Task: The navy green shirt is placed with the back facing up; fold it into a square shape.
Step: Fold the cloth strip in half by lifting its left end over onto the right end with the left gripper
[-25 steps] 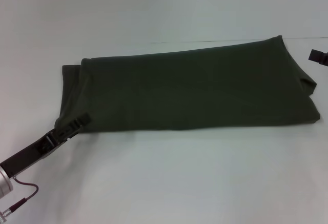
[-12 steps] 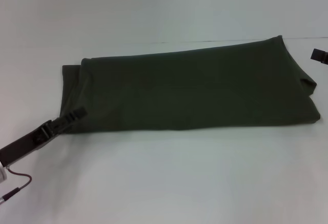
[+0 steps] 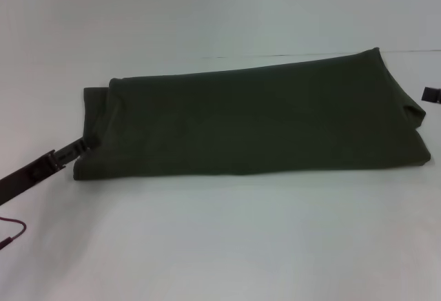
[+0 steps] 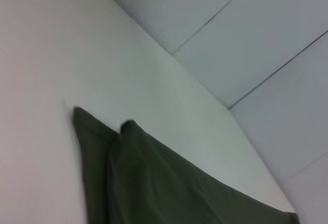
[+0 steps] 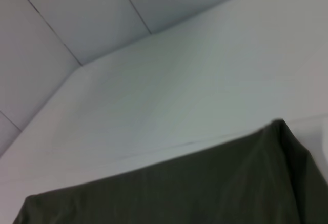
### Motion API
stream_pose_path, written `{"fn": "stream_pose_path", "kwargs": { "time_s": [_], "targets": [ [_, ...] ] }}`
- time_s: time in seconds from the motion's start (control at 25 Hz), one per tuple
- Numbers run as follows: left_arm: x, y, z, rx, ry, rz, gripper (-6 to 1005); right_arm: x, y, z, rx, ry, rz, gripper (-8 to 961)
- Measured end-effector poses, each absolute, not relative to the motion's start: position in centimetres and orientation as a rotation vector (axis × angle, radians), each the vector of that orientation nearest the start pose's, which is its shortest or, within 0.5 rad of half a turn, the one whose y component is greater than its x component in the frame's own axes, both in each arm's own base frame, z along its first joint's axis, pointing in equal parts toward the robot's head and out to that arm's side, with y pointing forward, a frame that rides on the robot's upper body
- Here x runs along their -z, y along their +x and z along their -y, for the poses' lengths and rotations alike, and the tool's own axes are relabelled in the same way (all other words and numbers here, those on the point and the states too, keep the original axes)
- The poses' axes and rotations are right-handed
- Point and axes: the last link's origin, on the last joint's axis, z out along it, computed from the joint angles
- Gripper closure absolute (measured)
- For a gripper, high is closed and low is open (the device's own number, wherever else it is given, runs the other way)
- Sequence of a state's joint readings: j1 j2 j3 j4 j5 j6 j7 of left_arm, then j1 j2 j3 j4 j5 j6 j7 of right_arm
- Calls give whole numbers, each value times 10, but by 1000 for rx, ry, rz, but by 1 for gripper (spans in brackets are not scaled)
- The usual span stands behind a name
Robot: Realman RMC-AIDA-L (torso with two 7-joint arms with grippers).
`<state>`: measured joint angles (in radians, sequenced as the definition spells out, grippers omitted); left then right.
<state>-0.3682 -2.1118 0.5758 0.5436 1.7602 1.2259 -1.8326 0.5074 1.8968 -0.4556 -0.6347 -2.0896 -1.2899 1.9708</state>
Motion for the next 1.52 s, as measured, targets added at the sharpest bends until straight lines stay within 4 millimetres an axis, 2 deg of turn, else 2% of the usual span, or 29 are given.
{"fn": "stream_pose_path", "kwargs": {
  "time_s": [0.2, 0.44, 1.12, 1.52],
  "targets": [
    [-5, -345, -323, 862, -1909, 1515, 79, -108, 352, -364, -604, -1998, -1458, 126],
    [-1, -349, -327, 772, -1920, 1499, 79, -108, 351, -365, -614, -1986, -1464, 126],
    [6, -339, -331, 743, -1993, 1477, 80, -107, 347, -371, -619, -1981, -1453, 127],
    [1, -347, -331, 704, -1973, 1467, 81, -105, 347, -370, -619, -1981, -1452, 128]
  ]
}}
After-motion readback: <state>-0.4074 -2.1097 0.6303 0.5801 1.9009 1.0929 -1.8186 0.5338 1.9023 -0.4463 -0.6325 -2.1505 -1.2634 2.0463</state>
